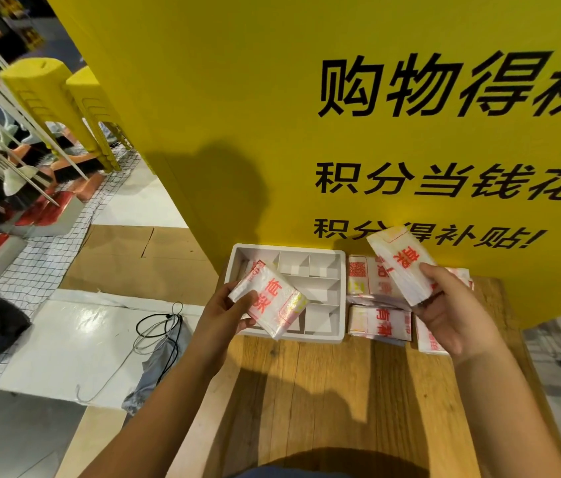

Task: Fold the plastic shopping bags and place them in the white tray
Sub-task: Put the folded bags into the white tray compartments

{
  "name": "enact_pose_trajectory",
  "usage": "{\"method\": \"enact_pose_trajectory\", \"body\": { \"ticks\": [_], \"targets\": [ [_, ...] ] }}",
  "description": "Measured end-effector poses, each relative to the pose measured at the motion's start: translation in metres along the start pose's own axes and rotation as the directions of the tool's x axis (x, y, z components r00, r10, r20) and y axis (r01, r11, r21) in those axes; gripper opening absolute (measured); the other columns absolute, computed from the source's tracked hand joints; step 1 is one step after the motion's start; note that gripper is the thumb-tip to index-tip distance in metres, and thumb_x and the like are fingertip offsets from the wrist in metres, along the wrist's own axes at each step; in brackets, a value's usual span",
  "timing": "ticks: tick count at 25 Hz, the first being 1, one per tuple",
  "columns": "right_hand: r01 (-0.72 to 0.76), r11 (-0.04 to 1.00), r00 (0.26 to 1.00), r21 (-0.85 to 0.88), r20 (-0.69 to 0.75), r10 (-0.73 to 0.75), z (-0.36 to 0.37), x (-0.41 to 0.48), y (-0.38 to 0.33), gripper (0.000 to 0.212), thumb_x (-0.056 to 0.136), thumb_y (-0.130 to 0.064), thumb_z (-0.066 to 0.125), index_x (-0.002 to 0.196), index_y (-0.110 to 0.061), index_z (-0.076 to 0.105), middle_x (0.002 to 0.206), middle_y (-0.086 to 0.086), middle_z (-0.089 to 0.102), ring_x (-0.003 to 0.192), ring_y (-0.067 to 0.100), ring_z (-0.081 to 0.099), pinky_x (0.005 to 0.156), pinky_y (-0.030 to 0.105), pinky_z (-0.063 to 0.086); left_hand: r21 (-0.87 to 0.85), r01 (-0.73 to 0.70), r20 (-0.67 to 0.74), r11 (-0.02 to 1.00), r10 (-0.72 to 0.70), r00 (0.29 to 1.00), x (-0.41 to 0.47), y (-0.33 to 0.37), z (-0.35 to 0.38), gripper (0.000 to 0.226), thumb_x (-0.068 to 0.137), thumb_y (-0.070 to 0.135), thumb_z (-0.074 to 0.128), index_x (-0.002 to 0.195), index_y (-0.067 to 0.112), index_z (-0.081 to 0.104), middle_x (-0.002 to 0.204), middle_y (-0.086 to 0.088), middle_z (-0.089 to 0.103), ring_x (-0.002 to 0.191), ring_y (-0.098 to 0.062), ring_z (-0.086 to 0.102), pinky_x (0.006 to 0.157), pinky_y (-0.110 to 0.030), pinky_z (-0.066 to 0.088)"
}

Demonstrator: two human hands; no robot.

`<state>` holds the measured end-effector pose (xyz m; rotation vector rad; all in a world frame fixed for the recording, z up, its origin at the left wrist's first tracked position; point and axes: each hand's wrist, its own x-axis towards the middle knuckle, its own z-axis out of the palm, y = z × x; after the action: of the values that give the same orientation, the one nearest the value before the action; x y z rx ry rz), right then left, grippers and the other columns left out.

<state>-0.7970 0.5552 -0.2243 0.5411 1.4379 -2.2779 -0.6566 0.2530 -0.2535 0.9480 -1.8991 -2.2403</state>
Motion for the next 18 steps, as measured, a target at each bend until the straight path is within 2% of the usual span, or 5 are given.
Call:
{"method": "enact_pose_trajectory", "body": {
  "ticks": [3, 7, 12, 15, 18],
  "targets": [
    [-0.113, 0.992, 0.983, 0.056, 0.149, 0.103, 0.013, -0.02, 0.01, 0.037, 0.086, -0.013, 0.065, 0.122, -0.01, 0.059, 0.109, 0.012, 0.073, 0.09, 0.02, 0.074, 0.055, 0.022, 0.059, 0.042, -0.014, 0.005, 0.999, 0.014, 1.0, 0.003, -0.001, -0.008, 0.025, 0.101, 0.02, 0.055, 0.127, 0.021, 0.053, 0.116, -0.004, 0.069, 0.1, -0.016, 0.071, 0.075, -0.028, 0.06],
    [-0.204, 0.978, 0.951, -0.044, 0.227, 0.209, 0.038, -0.04, 0.047, 0.043, 0.075, -0.003, 0.067, 0.117, -0.01, 0.064, 0.109, 0.015, 0.074, 0.097, 0.026, 0.073, 0.072, 0.034, 0.063, 0.372, -0.138, 0.025, 0.918, 0.138, 0.99, 0.014, 0.001, -0.026, 0.045, 0.099, 0.025, 0.06, 0.138, 0.027, 0.039, 0.121, 0.004, 0.061, 0.098, -0.011, 0.068, 0.07, -0.024, 0.06],
    [-0.281, 0.93, 0.925, -0.235, 0.191, 0.328, 0.064, -0.052, 0.085, 0.025, 0.091, -0.006, 0.063, 0.115, -0.011, 0.064, 0.108, 0.013, 0.075, 0.101, 0.027, 0.072, 0.083, 0.038, 0.059, 0.672, -0.292, 0.046, 0.681, 0.356, 0.933, 0.044, 0.002, -0.018, 0.019, 0.095, 0.017, 0.066, 0.109, 0.023, 0.056, 0.128, -0.003, 0.052, 0.115, -0.025, 0.063, 0.072, -0.013, 0.056],
    [-0.254, 0.908, 0.93, -0.334, 0.173, 0.324, 0.075, -0.052, 0.095, 0.028, 0.093, -0.011, 0.063, 0.121, -0.011, 0.063, 0.108, 0.012, 0.075, 0.105, 0.027, 0.071, 0.099, 0.046, 0.053, 0.687, -0.382, 0.227, 0.618, 0.317, 0.921, 0.051, 0.006, -0.022, 0.034, 0.093, 0.019, 0.069, 0.124, 0.011, 0.058, 0.15, -0.006, 0.028, 0.138, -0.028, 0.042, 0.091, -0.012, 0.051],
    [-0.218, 0.899, 0.942, -0.38, 0.157, 0.295, 0.082, -0.052, 0.097, 0.026, 0.095, -0.012, 0.062, 0.121, -0.015, 0.064, 0.106, 0.008, 0.076, 0.104, 0.025, 0.071, 0.101, 0.047, 0.051, 0.806, -0.508, 0.478, 0.303, 0.173, 0.861, 0.057, 0.004, -0.041, 0.066, 0.09, 0.032, 0.072, 0.148, 0.017, 0.043, 0.166, -0.003, -0.007, 0.152, -0.026, 0.01, 0.119, -0.038, 0.031]
  ]
}}
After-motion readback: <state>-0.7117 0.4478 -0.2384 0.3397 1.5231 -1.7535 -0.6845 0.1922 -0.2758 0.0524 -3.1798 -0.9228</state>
